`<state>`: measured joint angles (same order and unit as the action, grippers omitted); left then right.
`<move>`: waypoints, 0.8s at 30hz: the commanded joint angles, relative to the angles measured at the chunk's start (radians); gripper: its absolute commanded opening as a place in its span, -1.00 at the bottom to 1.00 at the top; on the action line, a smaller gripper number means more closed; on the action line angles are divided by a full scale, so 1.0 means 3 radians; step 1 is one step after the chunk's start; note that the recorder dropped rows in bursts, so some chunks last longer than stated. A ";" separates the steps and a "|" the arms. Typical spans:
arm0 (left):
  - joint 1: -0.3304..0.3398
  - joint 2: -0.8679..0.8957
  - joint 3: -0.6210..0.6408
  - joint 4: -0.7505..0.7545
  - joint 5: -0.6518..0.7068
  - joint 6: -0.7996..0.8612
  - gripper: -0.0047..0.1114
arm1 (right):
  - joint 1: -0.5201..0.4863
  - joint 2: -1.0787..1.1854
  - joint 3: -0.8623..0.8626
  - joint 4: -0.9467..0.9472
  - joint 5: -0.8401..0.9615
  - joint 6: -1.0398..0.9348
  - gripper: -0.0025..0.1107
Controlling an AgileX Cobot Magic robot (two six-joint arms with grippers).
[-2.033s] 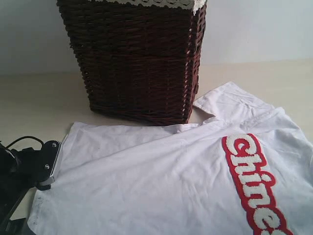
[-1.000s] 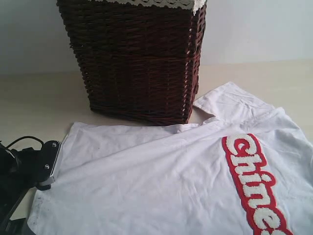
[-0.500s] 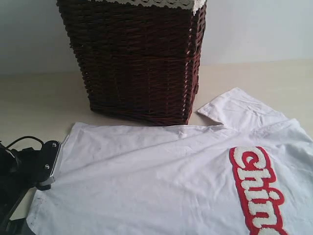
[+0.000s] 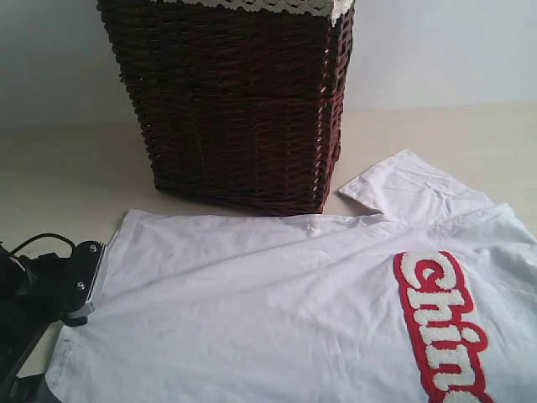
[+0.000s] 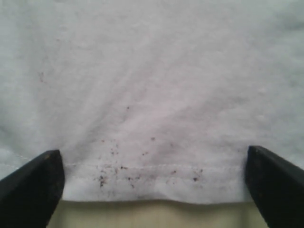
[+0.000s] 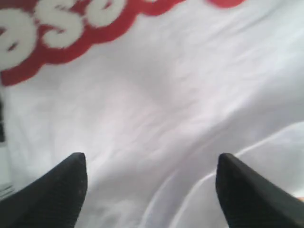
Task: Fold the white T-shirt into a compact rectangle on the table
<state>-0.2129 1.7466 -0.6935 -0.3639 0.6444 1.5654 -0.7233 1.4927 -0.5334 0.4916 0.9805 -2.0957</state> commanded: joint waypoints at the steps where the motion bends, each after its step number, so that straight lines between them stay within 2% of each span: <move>1: 0.0013 0.0109 0.0063 0.0117 0.0098 -0.0086 0.80 | -0.0011 0.0073 -0.0204 0.0155 -0.0030 -0.0067 0.35; 5: 0.0013 0.0109 0.0063 0.0117 0.0098 -0.0086 0.80 | -0.0011 0.0299 -0.0429 -0.0171 -0.0070 -0.0067 0.35; 11: 0.0013 0.0109 0.0063 0.0117 0.0098 -0.0086 0.80 | 0.0029 0.0573 -0.0695 -0.0228 -0.0062 -0.0067 0.35; 24: 0.0013 0.0109 0.0063 0.0117 0.0098 -0.0086 0.80 | 0.0552 0.0870 -0.0737 -0.0554 -0.0391 -0.0067 0.30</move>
<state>-0.2129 1.7466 -0.6935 -0.3639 0.6444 1.5654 -0.5802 1.7401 -0.7490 0.3624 0.8992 -2.0957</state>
